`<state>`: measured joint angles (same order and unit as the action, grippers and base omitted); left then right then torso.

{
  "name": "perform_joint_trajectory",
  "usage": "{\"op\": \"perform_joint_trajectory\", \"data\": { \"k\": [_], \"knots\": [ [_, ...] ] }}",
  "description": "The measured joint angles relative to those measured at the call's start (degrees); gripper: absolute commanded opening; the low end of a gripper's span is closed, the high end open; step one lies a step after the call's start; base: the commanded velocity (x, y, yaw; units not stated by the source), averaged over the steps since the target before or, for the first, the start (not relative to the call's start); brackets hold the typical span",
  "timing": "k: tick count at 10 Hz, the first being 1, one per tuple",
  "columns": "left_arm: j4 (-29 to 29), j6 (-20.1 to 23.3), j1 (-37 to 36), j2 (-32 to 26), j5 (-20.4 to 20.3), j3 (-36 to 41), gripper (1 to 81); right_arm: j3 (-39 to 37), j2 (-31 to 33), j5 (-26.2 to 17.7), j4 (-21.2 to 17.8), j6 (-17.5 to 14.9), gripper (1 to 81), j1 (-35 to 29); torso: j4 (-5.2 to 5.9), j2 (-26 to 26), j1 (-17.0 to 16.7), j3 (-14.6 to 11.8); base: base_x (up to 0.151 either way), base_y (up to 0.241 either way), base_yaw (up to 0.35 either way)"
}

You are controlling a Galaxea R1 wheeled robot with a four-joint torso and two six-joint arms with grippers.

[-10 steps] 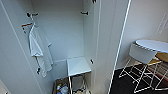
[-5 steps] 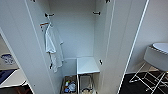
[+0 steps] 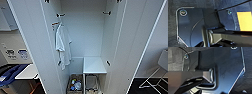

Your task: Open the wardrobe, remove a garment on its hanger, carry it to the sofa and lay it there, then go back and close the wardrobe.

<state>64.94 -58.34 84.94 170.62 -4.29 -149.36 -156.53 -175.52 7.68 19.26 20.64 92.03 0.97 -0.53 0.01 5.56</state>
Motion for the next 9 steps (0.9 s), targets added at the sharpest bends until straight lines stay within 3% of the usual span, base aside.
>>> {"op": "perform_joint_trajectory", "data": {
  "k": [9],
  "knots": [
    [-0.22, -0.26, 0.0, 0.0, -0.11, 0.0, 81.1, 0.0, 0.0, 0.02, 0.0, 0.0, 81.1, 0.06, 0.0, 0.0, 0.0, 0.0, 0.0, -0.01, 0.0]
  ]
}}
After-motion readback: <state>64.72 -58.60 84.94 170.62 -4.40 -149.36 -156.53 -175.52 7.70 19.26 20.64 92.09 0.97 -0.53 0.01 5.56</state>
